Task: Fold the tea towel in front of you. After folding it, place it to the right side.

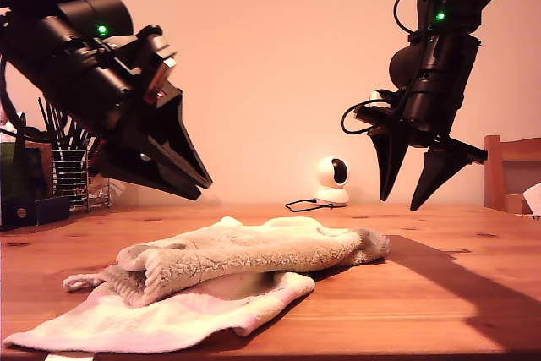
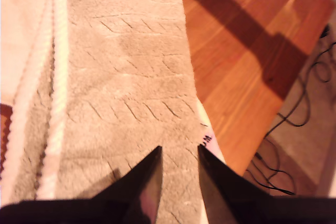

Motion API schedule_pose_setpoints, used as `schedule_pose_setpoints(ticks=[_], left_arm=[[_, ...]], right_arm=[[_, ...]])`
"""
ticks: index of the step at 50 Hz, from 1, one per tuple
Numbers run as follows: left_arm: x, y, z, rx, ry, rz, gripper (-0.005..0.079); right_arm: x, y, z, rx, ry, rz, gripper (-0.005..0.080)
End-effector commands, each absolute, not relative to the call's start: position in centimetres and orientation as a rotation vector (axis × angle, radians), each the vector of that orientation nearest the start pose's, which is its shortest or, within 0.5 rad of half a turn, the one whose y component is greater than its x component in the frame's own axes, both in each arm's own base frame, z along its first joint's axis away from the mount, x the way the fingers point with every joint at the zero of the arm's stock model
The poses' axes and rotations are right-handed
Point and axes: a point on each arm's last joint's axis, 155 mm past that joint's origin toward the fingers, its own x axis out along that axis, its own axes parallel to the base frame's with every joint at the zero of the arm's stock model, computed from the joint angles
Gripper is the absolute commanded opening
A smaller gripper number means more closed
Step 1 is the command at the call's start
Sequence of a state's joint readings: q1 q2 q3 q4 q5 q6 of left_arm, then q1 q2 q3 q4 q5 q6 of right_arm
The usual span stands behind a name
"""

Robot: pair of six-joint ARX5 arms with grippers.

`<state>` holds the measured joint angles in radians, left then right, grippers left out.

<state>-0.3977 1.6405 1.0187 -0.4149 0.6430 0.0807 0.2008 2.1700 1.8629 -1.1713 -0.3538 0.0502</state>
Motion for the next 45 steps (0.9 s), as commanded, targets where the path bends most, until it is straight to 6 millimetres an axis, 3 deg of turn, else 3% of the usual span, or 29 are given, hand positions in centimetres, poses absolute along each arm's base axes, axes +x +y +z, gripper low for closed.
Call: schedule_pose_setpoints(ticks=[1, 8, 22, 35, 45], left_arm=[[31.0, -24.8, 8.3, -0.067, 1.041, -0.976, 0.0178], [31.0, -24.8, 8.3, -0.067, 1.039, -0.976, 0.0178], [31.4, -24.9, 8.4, -0.063, 1.021, -0.975, 0.0178], [31.3, -24.9, 8.4, -0.063, 1.025, -0.976, 0.0178], [31.2, -24.9, 8.3, -0.064, 1.03, -0.975, 0.0178]], right_arm=[[41.6, 16.1, 6.2, 0.154, 1.518, 0.423, 0.0359], [40.8, 16.7, 5.8, 0.226, 1.555, 0.42, 0.0359], [38.7, 16.1, 2.4, 0.359, 1.655, 0.296, 0.036], [40.1, 18.6, 1.3, 0.493, 1.593, 0.279, 0.0361], [41.5, 18.8, 1.3, 0.556, 1.55, 0.223, 0.0361]])
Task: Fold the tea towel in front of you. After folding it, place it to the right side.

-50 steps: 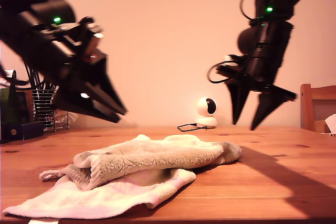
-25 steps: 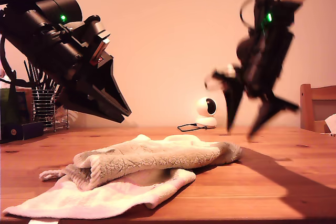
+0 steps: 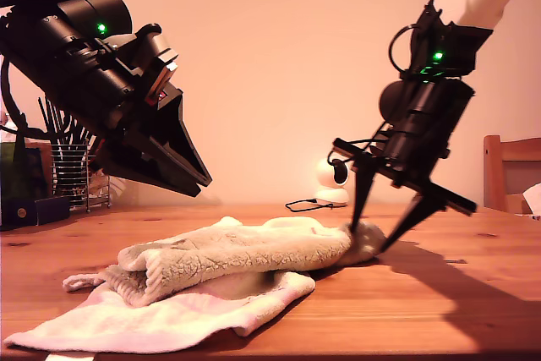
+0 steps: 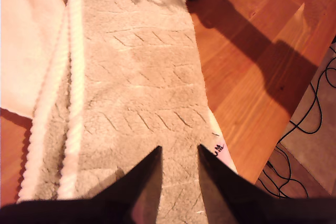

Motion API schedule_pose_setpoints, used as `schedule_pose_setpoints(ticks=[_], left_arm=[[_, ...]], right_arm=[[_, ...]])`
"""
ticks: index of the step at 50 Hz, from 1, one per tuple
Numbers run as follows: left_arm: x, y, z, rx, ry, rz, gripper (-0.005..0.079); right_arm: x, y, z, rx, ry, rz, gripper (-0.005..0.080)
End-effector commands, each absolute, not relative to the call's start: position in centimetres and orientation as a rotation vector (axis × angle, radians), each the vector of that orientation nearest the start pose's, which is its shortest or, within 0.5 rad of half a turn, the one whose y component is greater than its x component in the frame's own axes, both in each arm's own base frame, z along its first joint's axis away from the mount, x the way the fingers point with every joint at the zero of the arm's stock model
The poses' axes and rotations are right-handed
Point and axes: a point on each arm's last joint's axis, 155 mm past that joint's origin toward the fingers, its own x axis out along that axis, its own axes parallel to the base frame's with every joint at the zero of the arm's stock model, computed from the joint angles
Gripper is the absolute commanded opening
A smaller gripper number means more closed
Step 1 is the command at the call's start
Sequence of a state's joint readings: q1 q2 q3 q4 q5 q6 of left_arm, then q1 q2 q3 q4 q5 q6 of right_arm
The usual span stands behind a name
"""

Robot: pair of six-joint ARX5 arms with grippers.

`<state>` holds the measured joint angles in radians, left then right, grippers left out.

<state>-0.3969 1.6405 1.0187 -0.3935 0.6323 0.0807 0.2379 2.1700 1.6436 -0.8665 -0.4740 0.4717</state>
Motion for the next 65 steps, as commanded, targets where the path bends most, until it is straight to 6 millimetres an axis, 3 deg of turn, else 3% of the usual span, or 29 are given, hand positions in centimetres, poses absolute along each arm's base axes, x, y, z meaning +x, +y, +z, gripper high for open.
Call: schedule_pose_setpoints(ticks=[1, 9, 18, 34, 39, 44, 51, 60, 65], left_arm=[[31.2, -24.8, 8.3, -0.064, 1.033, -0.974, 0.0178], [31.0, -24.8, 8.2, -0.065, 1.042, -0.973, 0.0178], [30.7, -24.6, 8.0, -0.068, 1.061, -0.97, 0.0178], [30.4, -24.5, 7.8, -0.07, 1.08, -0.967, 0.0178], [30.3, -24.4, 7.7, -0.071, 1.087, -0.966, 0.0178], [30.3, -24.3, 7.7, -0.064, 1.087, -0.96, 0.0178], [31.0, -23.6, 7.0, -0.006, 1.077, -0.921, 0.0178], [31.7, -24.0, 5.8, -0.003, 1.071, -0.925, 0.0177], [32.2, -24.4, 4.4, -0.002, 1.075, -0.93, 0.011]], right_arm=[[41.6, 18.8, 1.3, 0.56, 1.546, 0.218, 0.0362], [42.5, 18.6, 1.0, 0.578, 1.52, 0.175, 0.0371], [42.7, 17.5, -0.8, 0.524, 1.517, 0.101, 0.0351], [45.1, 20.5, -0.8, 0.555, 1.411, 0.141, 0.0167], [45.9, 20.6, -0.7, 0.535, 1.368, 0.138, -0.0007], [46.5, 20.8, -0.5, 0.533, 1.343, 0.152, -0.0011], [46.1, 21.2, 0.3, 0.498, 1.345, 0.224, -0.0011], [46.5, 22.2, 3.8, 0.467, 1.27, 0.296, -0.0011], [46.6, 22.2, 5.2, 0.47, 1.244, 0.306, -0.0011]])
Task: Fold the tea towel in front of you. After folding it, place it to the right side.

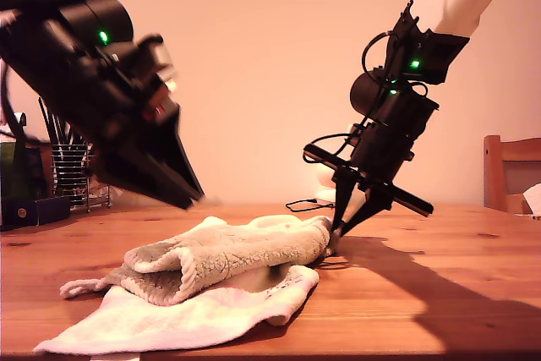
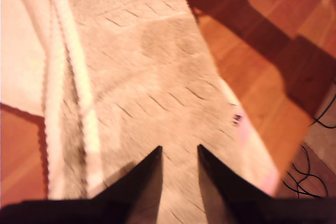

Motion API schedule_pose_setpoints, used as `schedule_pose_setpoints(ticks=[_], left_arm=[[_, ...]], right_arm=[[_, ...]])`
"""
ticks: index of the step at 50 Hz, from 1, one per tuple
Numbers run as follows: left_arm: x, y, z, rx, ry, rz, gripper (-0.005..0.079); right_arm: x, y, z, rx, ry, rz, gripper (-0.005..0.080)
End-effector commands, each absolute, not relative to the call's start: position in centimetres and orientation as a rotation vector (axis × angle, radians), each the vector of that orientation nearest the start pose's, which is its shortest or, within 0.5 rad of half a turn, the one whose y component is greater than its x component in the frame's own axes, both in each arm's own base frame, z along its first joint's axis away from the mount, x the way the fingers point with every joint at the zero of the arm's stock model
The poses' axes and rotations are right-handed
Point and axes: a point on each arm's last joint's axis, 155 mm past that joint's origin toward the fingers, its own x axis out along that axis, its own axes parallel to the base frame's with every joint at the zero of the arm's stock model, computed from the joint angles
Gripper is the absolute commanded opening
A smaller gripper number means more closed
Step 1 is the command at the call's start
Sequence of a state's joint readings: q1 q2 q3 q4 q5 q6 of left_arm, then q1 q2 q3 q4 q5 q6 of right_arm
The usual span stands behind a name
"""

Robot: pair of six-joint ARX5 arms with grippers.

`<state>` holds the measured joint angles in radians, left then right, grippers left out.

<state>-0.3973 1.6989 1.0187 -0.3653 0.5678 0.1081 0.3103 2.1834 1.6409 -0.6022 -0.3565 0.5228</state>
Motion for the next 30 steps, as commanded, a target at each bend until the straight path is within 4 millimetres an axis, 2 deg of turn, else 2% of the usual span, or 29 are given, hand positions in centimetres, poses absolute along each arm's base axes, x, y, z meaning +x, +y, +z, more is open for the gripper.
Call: schedule_pose_setpoints(ticks=[1, 8, 17, 26, 30], left_arm=[[32.4, -24.5, 4.1, -0.002, 1.072, -0.931, 0.0096], [33.9, -25.4, 2.4, 0.009, 1.029, -0.941, -0.0021], [34.8, -25.2, 0.3, 0.028, 1.034, -0.907, -0.0023], [34.0, -25.0, -2.3, 0.023, 1.104, -0.901, -0.0023], [34.1, -25.1, -2.4, 0.022, 1.103, -0.901, -0.0023]], right_arm=[[46.7, 22.2, 5.3, 0.47, 1.241, 0.308, -0.0011], [46.5, 22.5, 6.1, 0.473, 1.233, 0.324, -0.0011], [45.6, 23.4, 6.6, 0.443, 1.246, 0.378, -0.0011], [44.7, 25.6, 10.0, 0.406, 1.182, 0.482, -0.0011], [43.7, 26.9, 11.7, 0.402, 1.168, 0.54, -0.0011]])
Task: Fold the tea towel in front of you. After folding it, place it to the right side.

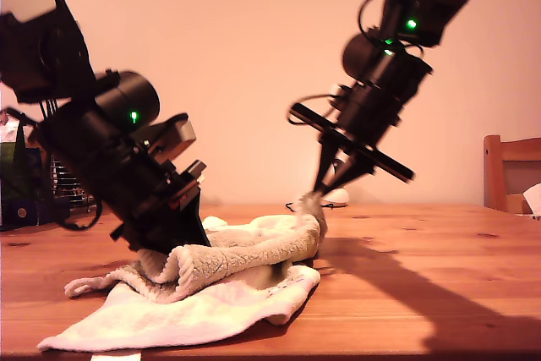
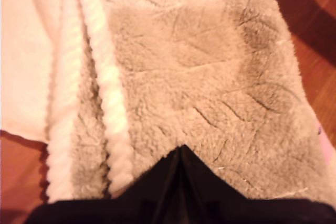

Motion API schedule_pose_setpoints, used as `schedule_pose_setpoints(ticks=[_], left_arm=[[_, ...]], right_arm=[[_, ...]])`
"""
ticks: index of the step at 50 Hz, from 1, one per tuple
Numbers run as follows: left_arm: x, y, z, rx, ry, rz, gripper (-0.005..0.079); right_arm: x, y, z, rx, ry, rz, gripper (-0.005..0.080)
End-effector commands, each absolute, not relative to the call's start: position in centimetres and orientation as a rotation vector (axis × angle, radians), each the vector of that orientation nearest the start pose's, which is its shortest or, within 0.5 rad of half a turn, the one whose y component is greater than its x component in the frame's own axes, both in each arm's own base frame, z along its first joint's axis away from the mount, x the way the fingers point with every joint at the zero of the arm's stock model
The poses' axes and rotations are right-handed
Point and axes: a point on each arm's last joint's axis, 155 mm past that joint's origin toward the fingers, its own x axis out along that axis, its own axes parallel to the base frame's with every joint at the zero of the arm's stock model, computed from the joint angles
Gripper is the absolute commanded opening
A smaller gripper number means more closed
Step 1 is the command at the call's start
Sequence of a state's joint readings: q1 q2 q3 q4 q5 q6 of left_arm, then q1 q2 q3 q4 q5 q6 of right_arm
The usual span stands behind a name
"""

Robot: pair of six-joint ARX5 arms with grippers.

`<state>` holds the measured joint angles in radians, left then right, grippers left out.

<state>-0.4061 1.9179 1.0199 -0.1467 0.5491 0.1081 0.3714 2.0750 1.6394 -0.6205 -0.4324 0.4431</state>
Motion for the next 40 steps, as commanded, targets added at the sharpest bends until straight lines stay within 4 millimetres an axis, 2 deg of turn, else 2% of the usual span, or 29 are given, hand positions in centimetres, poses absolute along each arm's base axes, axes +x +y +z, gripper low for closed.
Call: schedule_pose_setpoints(ticks=[1, 7, 14, 29, 40], left_arm=[[34.2, -25.1, -2.4, 0.021, 1.099, -0.901, -0.0023], [34.6, -25.3, -2.2, 0.017, 1.078, -0.9, -0.0023], [35.0, -25.4, -2.0, 0.011, 1.062, -0.897, -0.0023], [35.6, -25.4, -1.5, -0.032, 1.049, -0.882, -0.0023], [35.6, -25.1, -0.9, -0.092, 1.052, -0.912, -0.0023]], right_arm=[[43.5, 27.2, 12.0, 0.397, 1.165, 0.555, -0.0011], [41.7, 28.6, 13.9, 0.371, 1.159, 0.608, -0.0011], [38.6, 29.8, 14.6, 0.316, 1.208, 0.656, -0.0011], [32.6, 33.6, 13.4, 0.173, 1.31, 0.754, -0.0011], [29.6, 33.9, 11.3, 0.051, 1.368, 0.748, -0.0011]])
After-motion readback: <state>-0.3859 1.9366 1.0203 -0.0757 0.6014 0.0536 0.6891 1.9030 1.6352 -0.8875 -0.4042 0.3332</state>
